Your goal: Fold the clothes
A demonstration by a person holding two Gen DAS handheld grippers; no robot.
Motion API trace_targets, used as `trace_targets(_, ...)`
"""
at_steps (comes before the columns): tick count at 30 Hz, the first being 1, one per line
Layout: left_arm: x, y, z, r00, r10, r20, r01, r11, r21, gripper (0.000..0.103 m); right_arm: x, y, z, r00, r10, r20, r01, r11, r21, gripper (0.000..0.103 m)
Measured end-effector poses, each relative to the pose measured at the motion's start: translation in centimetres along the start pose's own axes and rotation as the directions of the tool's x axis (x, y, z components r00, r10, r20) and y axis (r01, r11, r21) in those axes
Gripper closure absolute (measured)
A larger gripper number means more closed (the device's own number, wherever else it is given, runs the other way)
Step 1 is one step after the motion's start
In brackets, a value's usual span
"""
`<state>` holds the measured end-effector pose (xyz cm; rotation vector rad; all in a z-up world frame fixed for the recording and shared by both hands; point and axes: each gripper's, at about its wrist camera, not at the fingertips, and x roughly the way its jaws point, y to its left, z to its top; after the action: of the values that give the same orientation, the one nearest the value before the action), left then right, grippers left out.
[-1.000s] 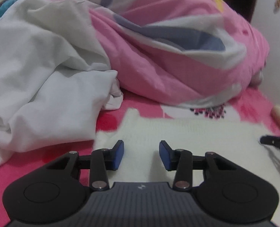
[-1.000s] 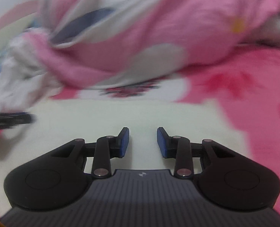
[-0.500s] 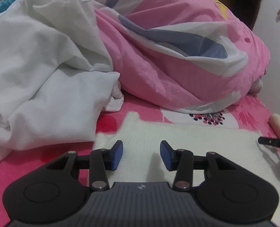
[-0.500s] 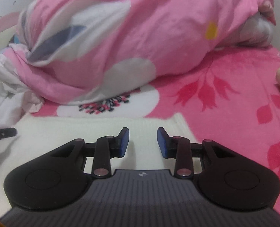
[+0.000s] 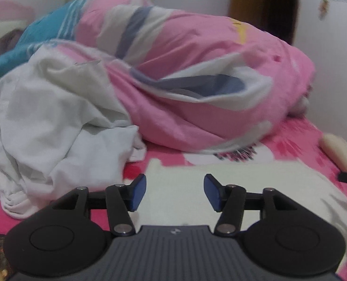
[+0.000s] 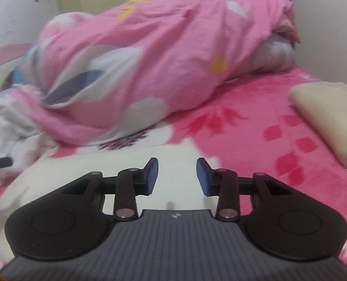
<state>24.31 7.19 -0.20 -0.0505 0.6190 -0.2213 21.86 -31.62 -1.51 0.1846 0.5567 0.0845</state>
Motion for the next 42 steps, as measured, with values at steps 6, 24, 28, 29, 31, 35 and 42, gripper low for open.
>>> trace_targets(6,-1.7,-2.5,-3.8,0.995,-0.007,-0.097,0.011,0.999,0.041,0.038,0.1,5.3,-3.0,0.991,0.129,-0.045,-0.132,0.989,-0.067,0.067)
trace_targets(24,0.2,-4.6,-6.6,0.979,0.048,-0.196,-0.040,0.998,0.048,0.019,-4.2,2.2,-5.7,1.000,0.008,-0.026,-0.011,0.994,-0.106,0.065)
trace_targets(28,0.3,-5.0,-6.8,0.978,0.061,-0.198,-0.050,0.997,0.059,0.015,-3.9,4.8,-6.7,0.995,0.093,-0.047,-0.100,0.979,-0.180,0.064)
trace_targets(29,0.3,-5.2,-6.8,0.978,0.067,-0.199,-0.055,0.996,0.063,0.015,-3.6,5.0,-7.2,0.994,0.091,-0.059,-0.101,0.974,-0.201,0.064)
trace_targets(31,0.4,-5.4,-6.9,0.977,0.077,-0.199,-0.064,0.995,0.073,0.013,-3.3,5.2,-8.0,0.994,0.077,-0.074,-0.092,0.968,-0.233,0.064)
trace_targets(35,0.6,-5.8,-7.0,0.976,0.082,-0.202,-0.066,0.994,0.081,0.009,-4.3,3.5,-7.9,0.997,0.049,-0.059,-0.061,0.974,-0.216,0.063)
trace_targets(42,0.8,-6.1,-7.1,0.974,0.092,-0.208,-0.076,0.993,0.086,0.007,-6.1,2.0,-7.6,0.998,-0.022,-0.053,0.013,0.986,-0.169,0.063)
